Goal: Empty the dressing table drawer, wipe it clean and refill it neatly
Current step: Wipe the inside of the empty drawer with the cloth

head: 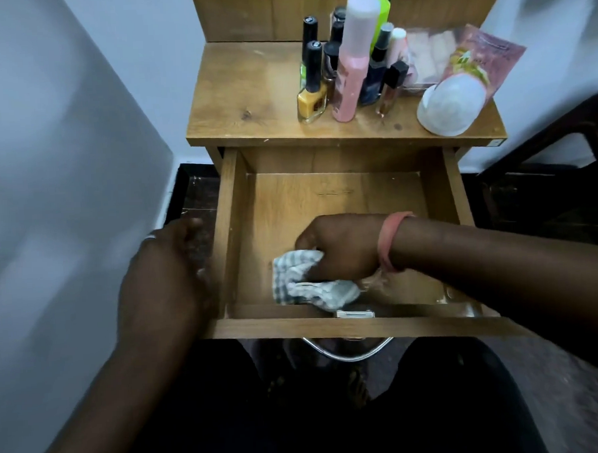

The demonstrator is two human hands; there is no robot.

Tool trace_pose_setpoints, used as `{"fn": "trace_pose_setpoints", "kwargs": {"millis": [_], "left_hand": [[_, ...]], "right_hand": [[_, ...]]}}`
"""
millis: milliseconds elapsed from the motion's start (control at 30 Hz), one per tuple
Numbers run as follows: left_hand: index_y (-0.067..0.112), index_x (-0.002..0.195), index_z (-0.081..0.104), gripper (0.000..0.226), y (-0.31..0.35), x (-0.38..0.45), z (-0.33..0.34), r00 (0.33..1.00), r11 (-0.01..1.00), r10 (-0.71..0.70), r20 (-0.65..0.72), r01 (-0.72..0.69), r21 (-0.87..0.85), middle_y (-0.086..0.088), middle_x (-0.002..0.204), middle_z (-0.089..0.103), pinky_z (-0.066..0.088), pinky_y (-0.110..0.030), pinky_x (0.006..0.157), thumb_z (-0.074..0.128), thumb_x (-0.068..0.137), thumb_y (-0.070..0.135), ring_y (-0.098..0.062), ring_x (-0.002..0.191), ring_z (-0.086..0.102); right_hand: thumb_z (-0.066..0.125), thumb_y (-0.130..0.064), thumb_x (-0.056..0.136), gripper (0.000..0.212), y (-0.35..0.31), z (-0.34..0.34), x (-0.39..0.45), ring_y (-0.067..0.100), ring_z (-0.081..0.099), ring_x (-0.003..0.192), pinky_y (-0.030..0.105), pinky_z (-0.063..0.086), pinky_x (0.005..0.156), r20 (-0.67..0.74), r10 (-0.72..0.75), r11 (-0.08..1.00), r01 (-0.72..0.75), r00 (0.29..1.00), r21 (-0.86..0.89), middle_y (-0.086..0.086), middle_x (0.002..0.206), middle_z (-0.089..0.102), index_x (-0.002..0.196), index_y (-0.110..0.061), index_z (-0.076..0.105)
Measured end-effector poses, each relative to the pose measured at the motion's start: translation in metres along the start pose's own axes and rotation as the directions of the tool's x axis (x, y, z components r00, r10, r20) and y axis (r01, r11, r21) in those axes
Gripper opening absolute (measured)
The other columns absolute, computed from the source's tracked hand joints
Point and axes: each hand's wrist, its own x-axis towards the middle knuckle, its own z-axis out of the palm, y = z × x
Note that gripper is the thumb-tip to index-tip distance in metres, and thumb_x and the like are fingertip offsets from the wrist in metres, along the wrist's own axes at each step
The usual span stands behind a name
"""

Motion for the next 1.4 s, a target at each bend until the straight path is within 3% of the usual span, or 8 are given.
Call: {"fn": "trace_pose_setpoints", "kwargs": {"millis": [200, 467, 700, 767, 833, 967, 1133, 1400], "left_hand": [[0.034, 0.129, 0.063, 0.054, -0.003, 0.003, 0.0, 0.999, 0.997, -0.001, -0.032, -0.002, -0.08, 0.009, 0.123, 0.071, 0.058, -0.043, 0.093, 0.069, 0.084, 0.006, -0.02, 0.108, 0.07], [0.02, 0.128, 0.066, 0.064, -0.01, 0.004, 0.0, 0.994, 0.986, -0.023, -0.105, 0.005, -0.169, 0.0, 0.125, 0.071, 0.054, -0.037, 0.094, 0.055, 0.074, -0.012, -0.02, 0.111, 0.068], [0.02, 0.13, 0.065, 0.061, -0.006, -0.002, 0.003, 0.992, 0.998, 0.049, -0.12, -0.052, -0.03, -0.005, 0.122, 0.071, 0.049, -0.031, 0.087, 0.062, 0.077, -0.009, -0.027, 0.111, 0.067], [0.021, 0.128, 0.066, 0.056, -0.005, -0.001, 0.001, 0.992, 0.998, 0.056, -0.109, -0.055, 0.013, -0.005, 0.12, 0.071, 0.046, -0.031, 0.082, 0.063, 0.079, -0.006, -0.027, 0.108, 0.067], [0.022, 0.128, 0.065, 0.056, -0.006, 0.001, 0.0, 0.993, 0.997, 0.07, -0.091, -0.068, 0.026, -0.005, 0.12, 0.071, 0.049, -0.033, 0.081, 0.063, 0.079, -0.003, -0.028, 0.108, 0.066], [0.028, 0.128, 0.064, 0.056, -0.001, 0.005, 0.001, 0.99, 0.993, 0.12, -0.075, -0.118, 0.03, -0.002, 0.114, 0.071, 0.058, -0.041, 0.081, 0.061, 0.079, 0.003, -0.027, 0.104, 0.068], [0.035, 0.131, 0.066, 0.06, 0.0, 0.004, 0.001, 0.986, 0.989, 0.14, -0.089, -0.135, 0.067, 0.0, 0.117, 0.073, 0.058, -0.04, 0.084, 0.06, 0.079, 0.006, -0.026, 0.106, 0.069], [0.026, 0.115, 0.072, 0.034, 0.005, 0.004, -0.002, 0.976, 0.98, 0.188, -0.11, -0.179, 0.083, -0.002, 0.1, 0.072, 0.055, -0.038, 0.073, 0.056, 0.086, 0.016, -0.027, 0.095, 0.069]], "right_hand": [[0.064, -0.026, 0.094, 0.013, -0.065, 0.001, 0.003, 0.019, 0.069, 0.081, 0.036, 0.058, 0.071, -0.105, -0.209, 0.927, 0.232, 0.972, 0.294, 0.002, 0.086, 0.073, 0.09, -0.015, 0.07], [0.063, -0.019, 0.096, 0.013, -0.066, 0.003, -0.027, 0.015, 0.064, 0.074, 0.038, 0.052, 0.07, -0.299, -0.362, 0.848, 0.445, 0.883, 0.288, 0.0, 0.081, 0.069, 0.088, -0.011, 0.068], [0.049, -0.006, 0.095, 0.017, -0.084, -0.026, -0.041, 0.03, 0.065, 0.08, 0.04, 0.055, 0.076, 0.092, -0.338, 0.934, 0.321, 0.937, 0.158, 0.014, 0.088, 0.069, 0.093, -0.008, 0.066], [0.049, -0.001, 0.095, 0.018, -0.088, -0.049, -0.045, 0.022, 0.057, 0.068, 0.027, 0.045, 0.064, 0.266, -0.081, 0.979, 0.127, 0.961, -0.16, 0.017, 0.082, 0.064, 0.094, -0.012, 0.064], [0.056, -0.008, 0.09, 0.016, -0.079, -0.056, -0.039, 0.02, 0.059, 0.071, 0.026, 0.043, 0.056, 0.088, 0.107, 0.939, -0.072, 0.99, -0.337, 0.01, 0.088, 0.066, 0.101, -0.009, 0.067], [0.062, -0.024, 0.09, 0.012, -0.051, -0.038, 0.004, 0.022, 0.062, 0.078, 0.028, 0.046, 0.068, -0.45, 0.348, 0.922, -0.214, 0.822, 0.323, 0.008, 0.097, 0.072, 0.097, -0.015, 0.068], [0.056, -0.025, 0.098, 0.027, -0.081, -0.015, 0.037, 0.031, 0.066, 0.107, 0.027, 0.047, 0.083, -0.524, 0.639, 0.616, 0.033, 0.563, 0.787, 0.013, 0.116, 0.071, 0.115, -0.007, 0.069], [0.05, -0.018, 0.101, 0.041, -0.09, -0.041, 0.036, 0.03, 0.061, 0.114, 0.032, 0.049, 0.092, -0.304, 0.318, 0.878, -0.158, 0.898, 0.453, 0.013, 0.133, 0.062, 0.141, -0.013, 0.054]]}}
